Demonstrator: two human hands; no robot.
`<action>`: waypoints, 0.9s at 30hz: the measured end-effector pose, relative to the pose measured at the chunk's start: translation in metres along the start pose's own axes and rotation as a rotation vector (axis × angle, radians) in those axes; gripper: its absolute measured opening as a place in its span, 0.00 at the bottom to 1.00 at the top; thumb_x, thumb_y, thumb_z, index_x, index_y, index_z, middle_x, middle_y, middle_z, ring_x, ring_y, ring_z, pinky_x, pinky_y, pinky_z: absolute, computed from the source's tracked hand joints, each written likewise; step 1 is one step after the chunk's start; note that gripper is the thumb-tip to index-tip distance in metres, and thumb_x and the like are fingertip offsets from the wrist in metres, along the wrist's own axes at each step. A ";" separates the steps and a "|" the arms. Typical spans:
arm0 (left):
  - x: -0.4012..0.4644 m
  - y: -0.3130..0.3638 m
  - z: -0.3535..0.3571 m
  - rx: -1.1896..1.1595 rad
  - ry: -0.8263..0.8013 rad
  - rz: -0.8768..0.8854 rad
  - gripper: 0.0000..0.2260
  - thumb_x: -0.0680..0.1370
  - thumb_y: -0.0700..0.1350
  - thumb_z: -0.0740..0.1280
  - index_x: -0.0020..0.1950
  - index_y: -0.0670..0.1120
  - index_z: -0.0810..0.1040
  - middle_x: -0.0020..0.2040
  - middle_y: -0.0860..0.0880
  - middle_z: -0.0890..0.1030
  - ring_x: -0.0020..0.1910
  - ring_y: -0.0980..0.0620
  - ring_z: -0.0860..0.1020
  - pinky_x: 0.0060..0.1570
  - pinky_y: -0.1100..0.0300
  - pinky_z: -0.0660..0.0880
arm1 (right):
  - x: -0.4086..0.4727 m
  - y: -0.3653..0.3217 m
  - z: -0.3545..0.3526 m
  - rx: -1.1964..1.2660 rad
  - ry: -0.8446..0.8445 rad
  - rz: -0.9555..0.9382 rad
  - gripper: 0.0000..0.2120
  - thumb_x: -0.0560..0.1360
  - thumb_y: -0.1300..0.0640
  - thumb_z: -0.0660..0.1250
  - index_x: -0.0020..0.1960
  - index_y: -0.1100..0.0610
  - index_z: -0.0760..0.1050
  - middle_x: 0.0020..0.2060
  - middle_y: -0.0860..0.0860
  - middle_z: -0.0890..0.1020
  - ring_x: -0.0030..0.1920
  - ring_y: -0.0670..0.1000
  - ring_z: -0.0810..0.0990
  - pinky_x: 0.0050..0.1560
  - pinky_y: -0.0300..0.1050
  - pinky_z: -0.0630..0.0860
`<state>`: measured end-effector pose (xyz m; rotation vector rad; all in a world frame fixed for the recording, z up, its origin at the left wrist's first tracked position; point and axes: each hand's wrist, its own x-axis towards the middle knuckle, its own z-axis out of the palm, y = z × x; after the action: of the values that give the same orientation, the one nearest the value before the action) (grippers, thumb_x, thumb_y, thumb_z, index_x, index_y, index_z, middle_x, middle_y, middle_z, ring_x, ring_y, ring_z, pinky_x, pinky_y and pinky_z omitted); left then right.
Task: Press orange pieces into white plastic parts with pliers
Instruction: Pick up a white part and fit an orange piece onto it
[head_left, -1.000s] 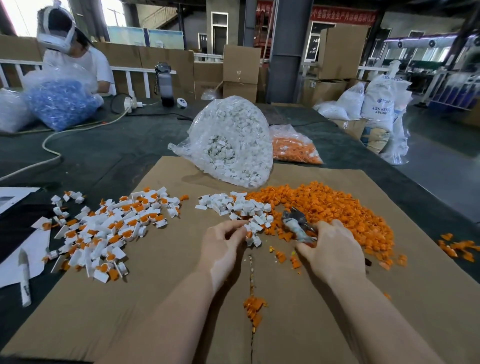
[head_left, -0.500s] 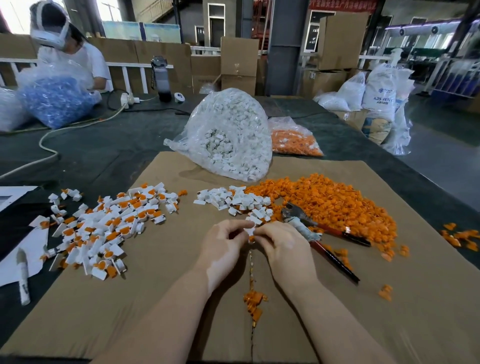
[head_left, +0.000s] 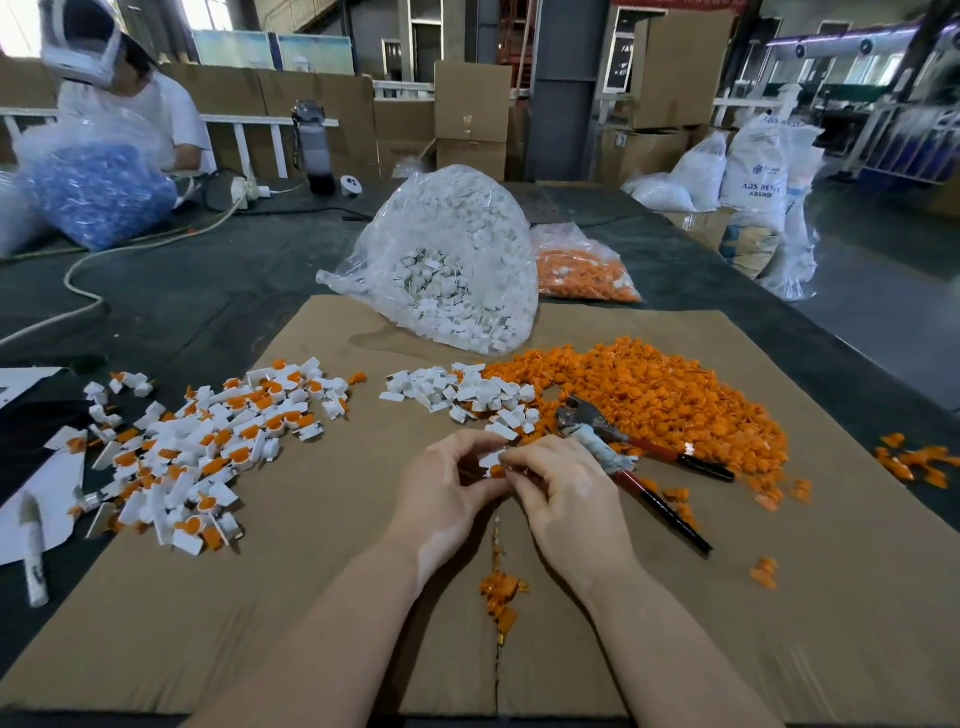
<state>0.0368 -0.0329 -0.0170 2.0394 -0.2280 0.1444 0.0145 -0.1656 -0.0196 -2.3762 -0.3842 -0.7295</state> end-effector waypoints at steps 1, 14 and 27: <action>0.000 0.000 0.000 0.013 -0.002 0.007 0.15 0.69 0.41 0.75 0.55 0.49 0.79 0.48 0.57 0.79 0.50 0.58 0.77 0.49 0.71 0.71 | 0.000 0.000 0.000 -0.002 -0.013 -0.007 0.06 0.69 0.66 0.72 0.45 0.59 0.82 0.40 0.50 0.82 0.45 0.51 0.79 0.48 0.44 0.76; -0.001 -0.001 0.002 0.103 0.001 0.040 0.12 0.69 0.42 0.75 0.50 0.53 0.79 0.43 0.60 0.78 0.42 0.65 0.74 0.41 0.79 0.67 | 0.001 -0.002 0.000 -0.068 0.009 -0.048 0.04 0.68 0.64 0.73 0.39 0.58 0.79 0.36 0.50 0.80 0.39 0.53 0.78 0.40 0.50 0.76; 0.008 -0.011 -0.009 0.205 0.256 -0.140 0.10 0.77 0.37 0.65 0.55 0.46 0.80 0.48 0.51 0.71 0.46 0.56 0.69 0.42 0.73 0.58 | -0.001 0.006 0.003 -0.283 -0.050 0.272 0.07 0.76 0.56 0.65 0.47 0.58 0.78 0.47 0.51 0.80 0.43 0.52 0.79 0.39 0.43 0.74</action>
<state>0.0468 -0.0210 -0.0205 2.2065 0.0927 0.3505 0.0175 -0.1684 -0.0247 -2.6451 0.0288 -0.6318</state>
